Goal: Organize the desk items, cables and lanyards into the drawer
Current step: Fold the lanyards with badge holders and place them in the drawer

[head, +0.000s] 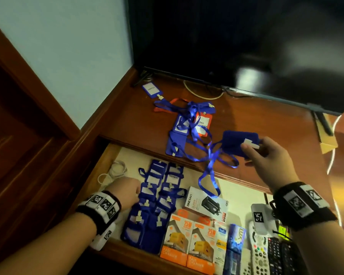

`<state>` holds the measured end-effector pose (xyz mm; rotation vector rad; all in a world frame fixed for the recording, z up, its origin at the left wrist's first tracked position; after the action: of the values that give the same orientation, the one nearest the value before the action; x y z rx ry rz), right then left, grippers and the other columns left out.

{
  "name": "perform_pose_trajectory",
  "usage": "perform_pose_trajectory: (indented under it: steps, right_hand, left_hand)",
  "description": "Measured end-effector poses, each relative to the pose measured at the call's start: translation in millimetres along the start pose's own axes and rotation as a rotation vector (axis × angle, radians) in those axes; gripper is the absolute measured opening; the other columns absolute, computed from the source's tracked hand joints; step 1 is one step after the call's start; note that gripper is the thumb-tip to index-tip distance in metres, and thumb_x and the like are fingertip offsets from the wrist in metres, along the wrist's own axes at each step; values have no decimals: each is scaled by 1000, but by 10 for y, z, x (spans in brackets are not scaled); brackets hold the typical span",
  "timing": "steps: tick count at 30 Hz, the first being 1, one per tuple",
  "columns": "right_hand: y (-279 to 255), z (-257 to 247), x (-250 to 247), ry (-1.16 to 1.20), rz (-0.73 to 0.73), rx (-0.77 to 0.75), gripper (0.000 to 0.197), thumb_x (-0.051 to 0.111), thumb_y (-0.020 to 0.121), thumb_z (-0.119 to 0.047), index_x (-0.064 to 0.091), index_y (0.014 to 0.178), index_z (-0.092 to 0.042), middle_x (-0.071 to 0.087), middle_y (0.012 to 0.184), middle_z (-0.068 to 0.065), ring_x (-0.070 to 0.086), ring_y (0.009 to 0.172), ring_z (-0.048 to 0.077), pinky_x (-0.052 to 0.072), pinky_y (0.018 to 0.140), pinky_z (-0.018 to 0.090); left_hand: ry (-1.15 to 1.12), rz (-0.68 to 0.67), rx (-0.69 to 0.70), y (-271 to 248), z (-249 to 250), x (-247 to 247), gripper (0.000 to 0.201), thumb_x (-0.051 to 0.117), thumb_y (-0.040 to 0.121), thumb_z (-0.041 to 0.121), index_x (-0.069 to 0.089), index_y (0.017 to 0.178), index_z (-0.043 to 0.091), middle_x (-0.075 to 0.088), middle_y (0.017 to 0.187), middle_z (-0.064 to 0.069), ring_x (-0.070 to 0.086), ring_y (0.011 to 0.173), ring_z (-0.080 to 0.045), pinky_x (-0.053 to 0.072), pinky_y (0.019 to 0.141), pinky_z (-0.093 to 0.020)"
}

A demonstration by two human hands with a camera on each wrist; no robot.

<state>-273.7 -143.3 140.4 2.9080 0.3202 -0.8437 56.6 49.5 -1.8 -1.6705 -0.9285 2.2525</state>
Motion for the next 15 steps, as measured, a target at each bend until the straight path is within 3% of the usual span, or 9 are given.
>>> perform_pose_trajectory:
  steps: [1, 3, 5, 7, 9, 10, 12, 15]
  right_hand:
    - [-47, -136, -44, 29, -16, -38, 9, 68, 97, -23, 66, 104, -29, 75, 90, 0, 74, 76, 14, 62, 67, 26]
    - [-129, -405, -108, 131, -54, -89, 12, 64, 100, -17, 66, 111, -21, 76, 95, -1, 74, 78, 12, 61, 66, 22]
    - [-192, -652, -138, 199, -112, -135, 17, 61, 101, -13, 64, 117, -13, 75, 97, 2, 75, 79, 16, 63, 67, 28]
    - [-237, -875, -174, 232, -166, -192, 20, 62, 100, -13, 65, 119, -13, 75, 99, 6, 74, 79, 21, 63, 66, 34]
    - [-265, -1074, -250, 250, -187, -250, 22, 65, 96, -15, 67, 118, -14, 76, 100, 5, 72, 77, 20, 62, 65, 32]
    - [-272, -1163, -304, 271, -177, -273, 23, 67, 94, -16, 68, 117, -13, 76, 99, 4, 70, 74, 17, 60, 63, 29]
    - [-263, -1269, -440, 331, -115, -294, 25, 70, 90, -18, 69, 114, -11, 77, 93, 4, 67, 68, 12, 57, 60, 26]
    - [-257, -1268, -574, 485, -55, -267, 22, 72, 88, -18, 70, 108, -9, 78, 94, 8, 70, 79, 16, 58, 68, 29]
  left_hand:
    - [-72, 94, 32, -60, 80, -240, 8, 67, 97, 37, 68, 100, 30, 70, 98, 8, 64, 86, -9, 54, 75, -26]
    - [-267, 295, 129, -218, 329, -749, 15, 66, 96, 49, 68, 95, 34, 70, 90, 14, 63, 81, -2, 56, 75, -28]
    - [-507, 404, 296, -407, 705, -1217, 24, 67, 94, 53, 67, 113, 40, 70, 103, 19, 65, 94, 3, 56, 81, -24]
    - [-638, 408, 499, -569, 1132, -1601, 51, 67, 91, 56, 52, 139, 49, 60, 130, 24, 56, 119, 7, 50, 95, -18]
    - [-716, 305, 615, -646, 1487, -1807, 63, 68, 92, 53, 39, 148, 54, 51, 141, 28, 47, 133, 10, 44, 105, -16]
    - [-767, 241, 653, -658, 1625, -1857, 61, 69, 94, 49, 40, 148, 53, 53, 141, 27, 49, 134, 7, 45, 107, -18]
    - [-826, 166, 694, -654, 1812, -1879, 46, 71, 96, 42, 54, 139, 40, 68, 131, 15, 63, 124, -4, 52, 107, -36]
    - [-949, 166, 722, -725, 1952, -1883, 25, 77, 90, 38, 70, 111, 27, 77, 107, 5, 73, 99, -13, 55, 100, -58]
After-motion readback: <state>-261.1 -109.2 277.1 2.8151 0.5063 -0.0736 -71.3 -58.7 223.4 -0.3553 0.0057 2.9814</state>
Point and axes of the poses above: each hand's wrist, its own y-axis towards the middle knuckle, its own x-axis out of the palm, z = x × y, the point moved 7 cm from there along y, towards the middle knuckle
